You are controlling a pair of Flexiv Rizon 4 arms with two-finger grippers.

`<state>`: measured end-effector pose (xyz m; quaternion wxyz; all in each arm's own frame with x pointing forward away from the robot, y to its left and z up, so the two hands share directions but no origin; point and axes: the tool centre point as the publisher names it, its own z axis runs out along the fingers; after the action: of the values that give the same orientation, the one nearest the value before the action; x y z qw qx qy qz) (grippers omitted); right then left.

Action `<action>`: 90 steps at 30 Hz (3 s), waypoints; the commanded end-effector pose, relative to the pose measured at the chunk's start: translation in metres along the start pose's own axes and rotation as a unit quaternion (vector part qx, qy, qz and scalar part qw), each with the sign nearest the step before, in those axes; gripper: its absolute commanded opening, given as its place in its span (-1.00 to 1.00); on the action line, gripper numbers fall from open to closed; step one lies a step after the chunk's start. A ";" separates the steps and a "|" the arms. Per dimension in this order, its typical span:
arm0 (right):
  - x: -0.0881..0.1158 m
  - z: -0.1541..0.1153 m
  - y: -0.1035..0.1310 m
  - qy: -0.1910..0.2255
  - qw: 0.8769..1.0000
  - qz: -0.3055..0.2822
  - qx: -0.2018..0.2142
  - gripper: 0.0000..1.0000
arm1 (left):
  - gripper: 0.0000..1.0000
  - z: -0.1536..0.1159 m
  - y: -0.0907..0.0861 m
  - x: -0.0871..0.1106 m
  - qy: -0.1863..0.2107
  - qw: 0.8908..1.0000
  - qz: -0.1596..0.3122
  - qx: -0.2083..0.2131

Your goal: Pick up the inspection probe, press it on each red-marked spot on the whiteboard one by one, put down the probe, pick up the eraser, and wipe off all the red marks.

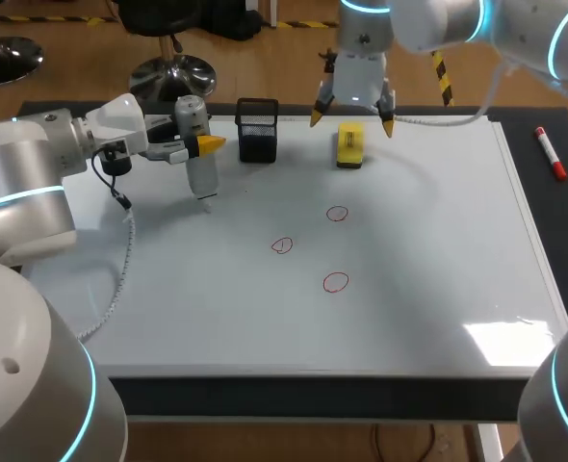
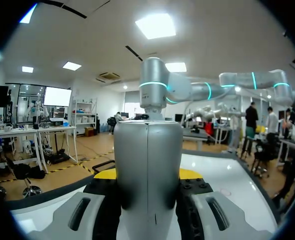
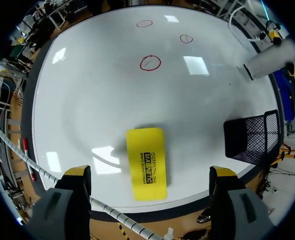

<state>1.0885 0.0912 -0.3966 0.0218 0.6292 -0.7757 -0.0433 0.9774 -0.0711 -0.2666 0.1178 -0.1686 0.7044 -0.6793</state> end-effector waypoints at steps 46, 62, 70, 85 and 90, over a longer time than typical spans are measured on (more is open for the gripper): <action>0.010 0.032 0.006 0.020 0.999 0.027 -0.013 1.00 | -1.00 0.000 -0.001 0.000 0.000 1.000 0.000 0.000; 0.012 0.037 0.004 0.027 0.999 0.027 -0.018 0.98 | -1.00 0.000 -0.001 0.000 0.000 1.000 0.000 0.000; 0.012 0.038 0.004 0.029 0.999 0.027 -0.018 0.62 | -1.00 0.000 -0.001 0.000 0.000 1.000 0.000 0.000; 0.013 0.038 0.003 0.031 0.999 0.030 -0.017 -0.13 | -1.00 0.000 -0.001 0.000 0.000 1.000 0.000 0.000; 0.013 0.038 0.002 0.031 0.999 0.031 -0.016 -0.17 | -1.00 0.000 -0.001 0.000 0.000 1.000 0.000 0.000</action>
<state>1.0796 0.0824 -0.4310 0.0556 0.6047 -0.7936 -0.0387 0.9774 -0.0711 -0.2665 0.1178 -0.1686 0.7045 -0.6792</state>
